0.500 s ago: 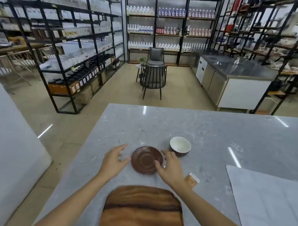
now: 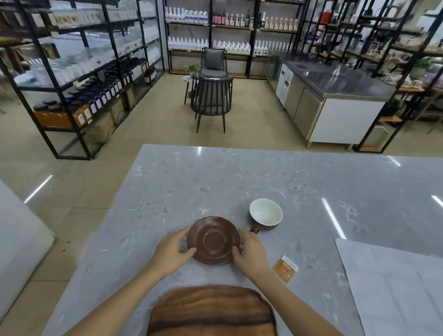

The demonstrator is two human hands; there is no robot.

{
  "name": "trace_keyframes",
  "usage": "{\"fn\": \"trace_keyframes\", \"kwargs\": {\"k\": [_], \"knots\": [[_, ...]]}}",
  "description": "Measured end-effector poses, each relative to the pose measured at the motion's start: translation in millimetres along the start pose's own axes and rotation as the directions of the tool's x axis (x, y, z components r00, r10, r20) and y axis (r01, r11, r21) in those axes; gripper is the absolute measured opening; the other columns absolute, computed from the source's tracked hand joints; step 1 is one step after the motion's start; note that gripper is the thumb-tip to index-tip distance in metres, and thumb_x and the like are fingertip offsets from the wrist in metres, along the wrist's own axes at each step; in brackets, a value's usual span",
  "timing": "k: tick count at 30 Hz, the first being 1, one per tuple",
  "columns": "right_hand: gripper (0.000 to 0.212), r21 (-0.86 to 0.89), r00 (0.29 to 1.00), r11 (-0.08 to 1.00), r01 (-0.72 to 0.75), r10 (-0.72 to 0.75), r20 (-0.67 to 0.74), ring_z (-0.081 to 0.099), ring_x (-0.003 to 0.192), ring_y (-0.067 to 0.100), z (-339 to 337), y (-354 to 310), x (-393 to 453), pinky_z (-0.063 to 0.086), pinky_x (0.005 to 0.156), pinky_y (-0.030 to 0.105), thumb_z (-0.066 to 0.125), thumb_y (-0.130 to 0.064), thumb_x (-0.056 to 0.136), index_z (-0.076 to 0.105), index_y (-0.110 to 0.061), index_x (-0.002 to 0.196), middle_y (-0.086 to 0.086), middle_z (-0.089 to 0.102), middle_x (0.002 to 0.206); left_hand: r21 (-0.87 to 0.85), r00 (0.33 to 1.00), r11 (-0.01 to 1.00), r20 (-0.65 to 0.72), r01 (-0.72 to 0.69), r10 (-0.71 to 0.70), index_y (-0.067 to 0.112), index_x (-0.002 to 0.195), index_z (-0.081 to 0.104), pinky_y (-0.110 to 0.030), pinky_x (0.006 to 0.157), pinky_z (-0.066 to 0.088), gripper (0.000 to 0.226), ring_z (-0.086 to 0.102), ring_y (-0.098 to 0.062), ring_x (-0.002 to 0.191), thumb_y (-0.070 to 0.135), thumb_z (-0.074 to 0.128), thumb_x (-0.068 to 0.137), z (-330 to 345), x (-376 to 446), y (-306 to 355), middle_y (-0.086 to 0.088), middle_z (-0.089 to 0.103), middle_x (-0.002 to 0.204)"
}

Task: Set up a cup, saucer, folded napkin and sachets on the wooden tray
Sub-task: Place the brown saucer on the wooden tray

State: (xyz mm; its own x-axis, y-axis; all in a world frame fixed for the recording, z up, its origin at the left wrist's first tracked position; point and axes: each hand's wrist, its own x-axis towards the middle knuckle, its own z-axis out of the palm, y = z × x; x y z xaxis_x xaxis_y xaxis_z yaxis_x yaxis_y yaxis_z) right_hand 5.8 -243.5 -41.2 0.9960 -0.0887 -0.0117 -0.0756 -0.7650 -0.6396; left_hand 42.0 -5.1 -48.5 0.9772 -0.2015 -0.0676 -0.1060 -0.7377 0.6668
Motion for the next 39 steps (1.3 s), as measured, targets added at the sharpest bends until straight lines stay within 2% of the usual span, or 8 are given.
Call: {"fn": "trace_keyframes", "kwargs": {"k": [3, 14, 18, 22, 28, 31, 35, 39], "knots": [[0.050, -0.021, 1.000, 1.000, -0.015, 0.015, 0.018, 0.061, 0.111, 0.027, 4, 4, 4, 0.048, 0.092, 0.029, 0.062, -0.013, 0.089, 0.058, -0.015, 0.138, 0.010, 0.065, 0.119, -0.037, 0.999, 0.999, -0.022, -0.025, 0.024, 0.026, 0.149, 0.048, -0.007, 0.075, 0.044, 0.069, 0.067, 0.000, 0.076, 0.032, 0.076, 0.086, 5, 4, -4, 0.014, 0.066, 0.106], [0.042, -0.005, 0.998, 0.998, -0.060, 0.060, -0.020, 0.063, 0.107, 0.027, 10, 6, 6, 0.047, 0.091, 0.030, 0.063, -0.012, 0.088, 0.066, -0.009, 0.130, 0.011, 0.064, 0.116, 0.089, 1.000, 0.996, 0.002, -0.016, 0.016, 0.015, 0.151, 0.045, -0.040, 0.098, 0.049, 0.070, 0.062, -0.022, 0.105, 0.033, 0.071, 0.089, 18, 17, -8, -0.005, 0.064, 0.107], [0.027, 0.003, 0.998, 0.999, -0.043, 0.043, -0.037, 0.065, 0.098, 0.026, 9, 7, 1, 0.052, 0.086, 0.030, 0.063, -0.009, 0.085, 0.071, -0.007, 0.111, 0.010, 0.066, 0.112, 0.045, 0.999, 0.999, -0.021, -0.027, 0.028, 0.012, 0.151, 0.045, -0.030, 0.088, 0.048, 0.070, 0.060, -0.016, 0.088, 0.030, 0.073, 0.089, 18, 6, -7, -0.003, 0.058, 0.097], [0.039, 0.034, 0.997, 0.999, -0.024, 0.026, -0.079, 0.067, 0.105, 0.023, 6, 5, -12, 0.051, 0.090, 0.027, 0.066, -0.008, 0.086, 0.069, -0.006, 0.125, 0.009, 0.065, 0.125, 0.006, 0.997, 0.999, -0.053, -0.050, 0.050, 0.012, 0.151, 0.043, -0.020, 0.079, 0.044, 0.071, 0.057, -0.009, 0.080, 0.031, 0.072, 0.090, 14, -12, -3, 0.002, 0.056, 0.094], [0.032, 0.092, 0.986, 0.995, 0.037, -0.021, -0.166, 0.069, 0.097, 0.021, -5, -4, -43, 0.055, 0.088, 0.029, 0.069, -0.006, 0.085, 0.073, -0.008, 0.117, 0.005, 0.068, 0.111, -0.063, 0.995, 0.997, -0.085, -0.054, 0.049, 0.016, 0.152, 0.041, -0.019, 0.080, 0.051, 0.071, 0.060, -0.007, 0.081, 0.032, 0.072, 0.090, 8, -49, 6, 0.004, 0.057, 0.091], [0.029, 0.122, 0.983, 0.991, 0.056, -0.034, -0.178, 0.065, 0.092, 0.010, -11, -7, -63, 0.053, 0.085, 0.024, 0.068, -0.006, 0.085, 0.074, -0.013, 0.113, -0.012, 0.059, 0.100, -0.109, 0.995, 0.993, -0.089, -0.054, 0.045, 0.015, 0.152, 0.041, -0.031, 0.088, 0.056, 0.072, 0.063, -0.010, 0.082, 0.029, 0.074, 0.090, 5, -68, 13, 0.003, 0.057, 0.092], [0.040, 0.185, 0.981, 0.981, 0.056, -0.020, -0.194, 0.060, 0.087, -0.006, -16, -7, -91, 0.050, 0.080, 0.016, 0.071, -0.004, 0.084, 0.073, -0.019, 0.122, -0.026, 0.056, 0.097, -0.137, 0.994, 0.988, -0.090, -0.070, 0.058, 0.015, 0.150, 0.043, -0.030, 0.086, 0.057, 0.071, 0.065, -0.011, 0.080, 0.027, 0.076, 0.089, 5, -93, 20, 0.002, 0.057, 0.090], [0.048, 0.240, 0.984, 0.971, 0.019, 0.024, -0.179, 0.061, 0.093, -0.007, -15, 0, -121, 0.048, 0.078, 0.003, 0.070, -0.001, 0.087, 0.067, -0.014, 0.133, -0.005, 0.064, 0.116, -0.165, 0.993, 0.982, -0.080, -0.095, 0.083, 0.017, 0.150, 0.045, -0.024, 0.080, 0.057, 0.071, 0.065, -0.012, 0.074, 0.022, 0.077, 0.087, 11, -119, 21, 0.002, 0.056, 0.091]]}}
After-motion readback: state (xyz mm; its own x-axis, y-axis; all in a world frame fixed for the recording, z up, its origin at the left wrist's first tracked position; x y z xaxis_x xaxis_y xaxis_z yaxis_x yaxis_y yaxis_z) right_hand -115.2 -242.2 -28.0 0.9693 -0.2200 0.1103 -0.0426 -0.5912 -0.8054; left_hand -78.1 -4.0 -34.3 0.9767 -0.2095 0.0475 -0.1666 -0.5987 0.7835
